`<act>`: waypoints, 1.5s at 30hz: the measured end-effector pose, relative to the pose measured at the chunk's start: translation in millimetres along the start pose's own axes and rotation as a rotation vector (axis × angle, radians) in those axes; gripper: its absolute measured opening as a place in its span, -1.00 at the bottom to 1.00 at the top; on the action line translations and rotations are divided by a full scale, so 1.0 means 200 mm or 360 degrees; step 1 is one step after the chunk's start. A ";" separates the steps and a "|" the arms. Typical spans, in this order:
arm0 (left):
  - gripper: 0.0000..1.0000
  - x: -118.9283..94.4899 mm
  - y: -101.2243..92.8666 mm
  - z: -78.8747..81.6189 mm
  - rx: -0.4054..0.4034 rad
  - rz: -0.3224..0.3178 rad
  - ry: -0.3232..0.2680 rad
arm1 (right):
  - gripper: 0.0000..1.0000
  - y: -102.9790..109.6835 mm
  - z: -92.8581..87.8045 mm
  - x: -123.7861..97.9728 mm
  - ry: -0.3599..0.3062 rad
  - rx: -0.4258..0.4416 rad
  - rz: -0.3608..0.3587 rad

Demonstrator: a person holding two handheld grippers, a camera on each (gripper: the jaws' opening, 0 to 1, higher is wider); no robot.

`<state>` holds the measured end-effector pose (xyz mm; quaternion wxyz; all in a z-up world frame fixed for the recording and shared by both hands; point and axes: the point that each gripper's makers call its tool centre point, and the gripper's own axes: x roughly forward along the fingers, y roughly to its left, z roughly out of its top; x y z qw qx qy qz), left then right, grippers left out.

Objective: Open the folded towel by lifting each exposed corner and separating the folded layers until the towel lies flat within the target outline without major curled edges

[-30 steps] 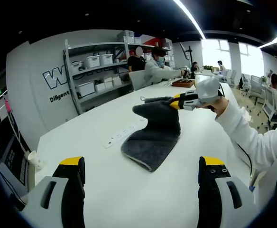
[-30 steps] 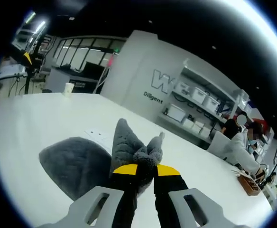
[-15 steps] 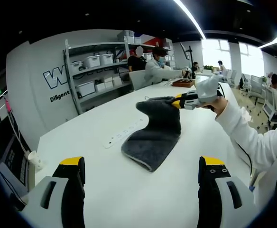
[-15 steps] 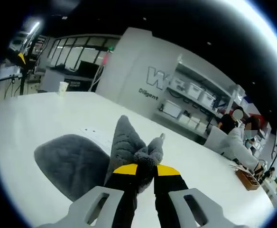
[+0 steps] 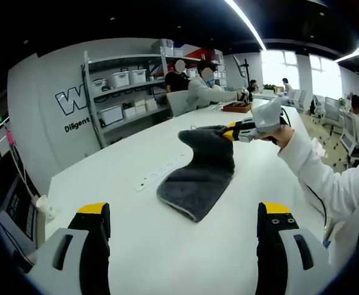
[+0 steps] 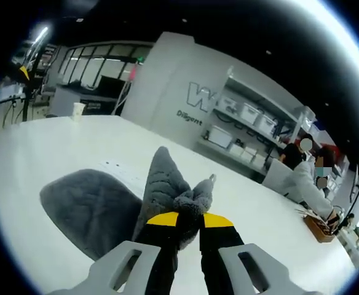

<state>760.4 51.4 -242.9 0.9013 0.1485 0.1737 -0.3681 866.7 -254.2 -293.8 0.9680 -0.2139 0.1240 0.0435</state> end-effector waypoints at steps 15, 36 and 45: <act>0.97 0.01 0.00 -0.01 0.0001 -0.0003 0.0012 | -0.89 -0.03 -0.05 0.02 0.0051 0.0019 -0.0019; 0.97 0.01 -0.01 -0.01 0.0005 -0.0006 0.0017 | -0.89 -0.05 -0.14 0.02 0.0165 -0.0009 -0.0028; 0.97 0.02 -0.01 -0.01 0.0011 -0.0007 0.0025 | -0.88 -0.07 -0.19 0.03 0.0211 0.0004 -0.0041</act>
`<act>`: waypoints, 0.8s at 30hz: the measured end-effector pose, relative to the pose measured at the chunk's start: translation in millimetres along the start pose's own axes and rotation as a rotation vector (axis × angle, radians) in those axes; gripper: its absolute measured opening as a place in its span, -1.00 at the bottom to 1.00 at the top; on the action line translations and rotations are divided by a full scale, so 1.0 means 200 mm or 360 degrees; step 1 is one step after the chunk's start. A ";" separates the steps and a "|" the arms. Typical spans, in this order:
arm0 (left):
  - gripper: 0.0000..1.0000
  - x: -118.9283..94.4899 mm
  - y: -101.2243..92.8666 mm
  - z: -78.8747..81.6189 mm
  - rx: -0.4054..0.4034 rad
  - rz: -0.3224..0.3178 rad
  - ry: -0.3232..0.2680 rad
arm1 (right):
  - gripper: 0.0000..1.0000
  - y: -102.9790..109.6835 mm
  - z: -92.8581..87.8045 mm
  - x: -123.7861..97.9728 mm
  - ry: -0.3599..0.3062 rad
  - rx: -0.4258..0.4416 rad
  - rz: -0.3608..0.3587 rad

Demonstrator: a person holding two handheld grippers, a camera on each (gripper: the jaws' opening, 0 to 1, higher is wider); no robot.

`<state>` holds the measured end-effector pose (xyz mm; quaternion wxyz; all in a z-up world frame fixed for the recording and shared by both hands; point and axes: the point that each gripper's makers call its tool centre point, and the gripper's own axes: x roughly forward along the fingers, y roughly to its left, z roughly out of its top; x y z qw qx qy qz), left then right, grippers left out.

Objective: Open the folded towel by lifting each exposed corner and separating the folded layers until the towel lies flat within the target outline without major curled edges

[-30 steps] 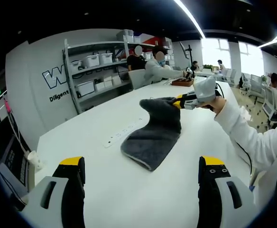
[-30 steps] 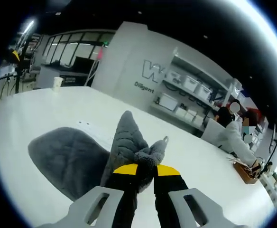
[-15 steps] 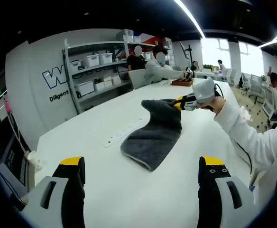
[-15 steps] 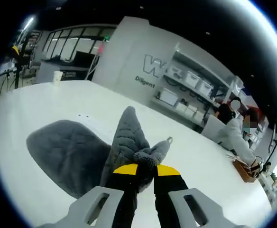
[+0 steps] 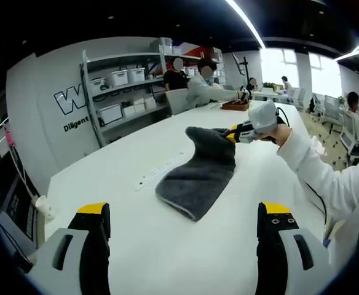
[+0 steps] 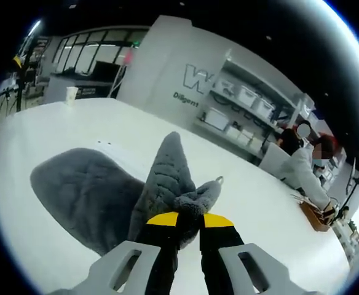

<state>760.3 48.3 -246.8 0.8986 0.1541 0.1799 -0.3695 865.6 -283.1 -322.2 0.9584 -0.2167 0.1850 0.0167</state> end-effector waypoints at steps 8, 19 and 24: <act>0.97 0.00 -0.01 0.00 0.0009 -0.0006 0.0005 | -0.88 -0.02 -0.04 0.00 0.0032 0.0032 -0.0003; 0.97 0.00 -0.01 -0.01 0.0008 -0.0002 0.0010 | -0.88 -0.03 -0.11 0.02 0.0102 0.0032 -0.0008; 0.97 0.00 -0.01 -0.01 0.0010 -0.0003 0.0015 | -0.88 -0.04 -0.13 0.02 0.0120 0.0039 -0.0012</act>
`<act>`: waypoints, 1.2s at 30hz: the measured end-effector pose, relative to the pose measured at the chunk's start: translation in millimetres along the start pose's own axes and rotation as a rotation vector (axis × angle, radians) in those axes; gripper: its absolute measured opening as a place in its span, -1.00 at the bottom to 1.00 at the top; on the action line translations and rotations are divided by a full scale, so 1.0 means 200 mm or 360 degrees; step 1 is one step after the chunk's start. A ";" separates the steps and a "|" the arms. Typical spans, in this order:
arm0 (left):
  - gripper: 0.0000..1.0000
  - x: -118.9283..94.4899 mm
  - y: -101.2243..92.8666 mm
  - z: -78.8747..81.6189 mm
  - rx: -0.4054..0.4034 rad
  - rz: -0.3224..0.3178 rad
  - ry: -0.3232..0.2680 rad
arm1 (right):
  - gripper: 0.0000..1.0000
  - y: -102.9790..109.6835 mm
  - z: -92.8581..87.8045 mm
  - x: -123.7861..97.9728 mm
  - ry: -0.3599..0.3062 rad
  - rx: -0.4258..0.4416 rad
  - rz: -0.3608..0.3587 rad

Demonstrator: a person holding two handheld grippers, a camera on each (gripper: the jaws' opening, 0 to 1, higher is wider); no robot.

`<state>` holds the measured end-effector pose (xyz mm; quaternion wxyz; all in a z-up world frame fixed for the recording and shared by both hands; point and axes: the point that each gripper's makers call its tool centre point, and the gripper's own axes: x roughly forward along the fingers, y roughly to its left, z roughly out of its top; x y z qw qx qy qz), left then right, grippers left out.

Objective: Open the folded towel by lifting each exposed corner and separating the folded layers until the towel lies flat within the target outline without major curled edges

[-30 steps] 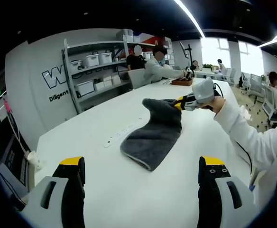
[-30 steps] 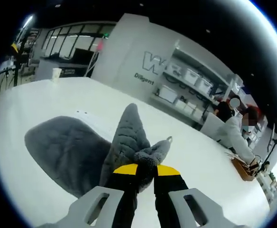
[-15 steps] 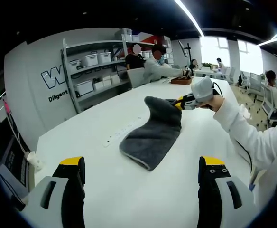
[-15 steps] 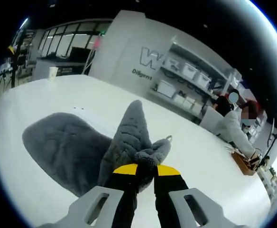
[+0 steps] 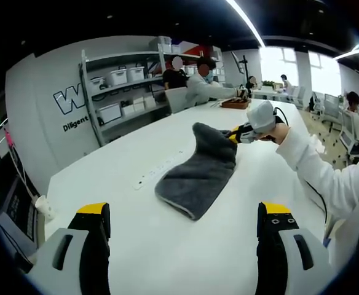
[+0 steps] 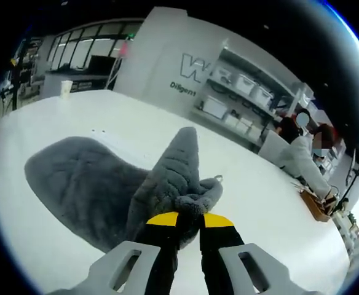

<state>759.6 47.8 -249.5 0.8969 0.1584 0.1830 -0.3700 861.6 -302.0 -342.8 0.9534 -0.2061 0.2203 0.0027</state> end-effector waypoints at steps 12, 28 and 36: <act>0.97 0.00 0.00 0.00 0.0000 0.0000 0.0004 | -0.88 -0.02 -0.06 0.03 0.0050 0.0030 -0.0006; 0.97 0.01 0.00 -0.01 -0.0001 0.0000 0.0013 | -0.87 -0.05 -0.15 0.05 0.0122 0.0082 0.0006; 0.97 0.02 0.01 -0.01 -0.0004 0.0000 0.0019 | -0.87 -0.07 -0.17 0.06 0.0135 0.0115 0.0011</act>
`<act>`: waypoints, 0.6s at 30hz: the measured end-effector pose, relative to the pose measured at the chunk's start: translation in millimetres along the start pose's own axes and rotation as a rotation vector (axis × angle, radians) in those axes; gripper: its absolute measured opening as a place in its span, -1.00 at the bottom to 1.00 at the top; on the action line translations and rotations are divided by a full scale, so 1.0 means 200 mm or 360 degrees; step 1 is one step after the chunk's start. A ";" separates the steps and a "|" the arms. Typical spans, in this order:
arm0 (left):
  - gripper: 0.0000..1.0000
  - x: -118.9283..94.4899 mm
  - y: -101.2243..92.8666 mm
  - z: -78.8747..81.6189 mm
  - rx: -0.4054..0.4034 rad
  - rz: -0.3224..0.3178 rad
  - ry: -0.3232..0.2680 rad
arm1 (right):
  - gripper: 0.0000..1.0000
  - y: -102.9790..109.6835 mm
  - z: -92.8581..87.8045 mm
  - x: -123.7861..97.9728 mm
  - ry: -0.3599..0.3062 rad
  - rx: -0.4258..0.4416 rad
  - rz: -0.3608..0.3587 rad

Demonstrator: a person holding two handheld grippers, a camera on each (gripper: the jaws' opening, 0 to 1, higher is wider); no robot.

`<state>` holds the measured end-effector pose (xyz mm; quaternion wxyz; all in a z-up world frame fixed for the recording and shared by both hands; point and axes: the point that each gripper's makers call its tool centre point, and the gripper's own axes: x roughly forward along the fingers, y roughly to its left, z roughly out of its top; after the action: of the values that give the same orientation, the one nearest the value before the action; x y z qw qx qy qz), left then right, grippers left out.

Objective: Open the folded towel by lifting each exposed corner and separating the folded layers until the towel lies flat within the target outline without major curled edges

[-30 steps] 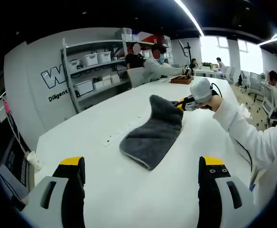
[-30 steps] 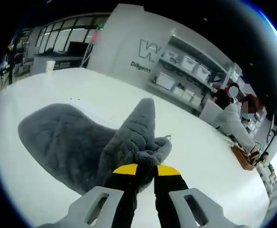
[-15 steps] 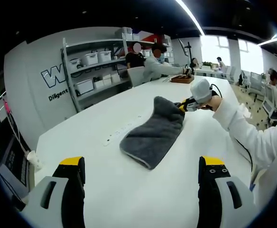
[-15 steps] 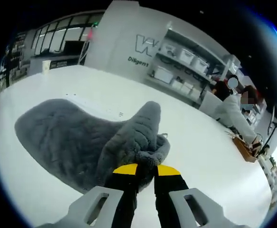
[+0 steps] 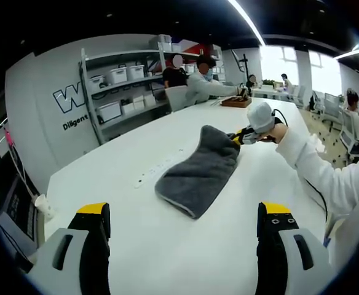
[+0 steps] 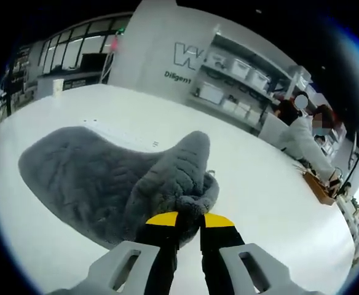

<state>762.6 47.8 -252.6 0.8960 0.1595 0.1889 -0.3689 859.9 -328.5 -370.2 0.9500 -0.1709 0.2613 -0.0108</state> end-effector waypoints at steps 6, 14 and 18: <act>0.97 0.01 0.00 0.00 -0.0001 -0.0002 0.0005 | -0.86 0.00 -0.02 0.00 0.0012 0.0018 0.0006; 0.97 0.01 0.00 -0.01 0.0001 -0.0002 0.0012 | -0.85 -0.02 -0.05 0.02 0.0037 0.0060 0.0007; 0.97 0.02 -0.01 -0.01 0.0003 -0.0004 0.0017 | -0.86 -0.02 -0.06 0.02 0.0047 0.0077 0.0006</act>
<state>763.5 45.7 -255.4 0.8943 0.1620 0.1935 -0.3695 858.5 -337.1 -380.3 0.9498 -0.1470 0.2754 -0.0179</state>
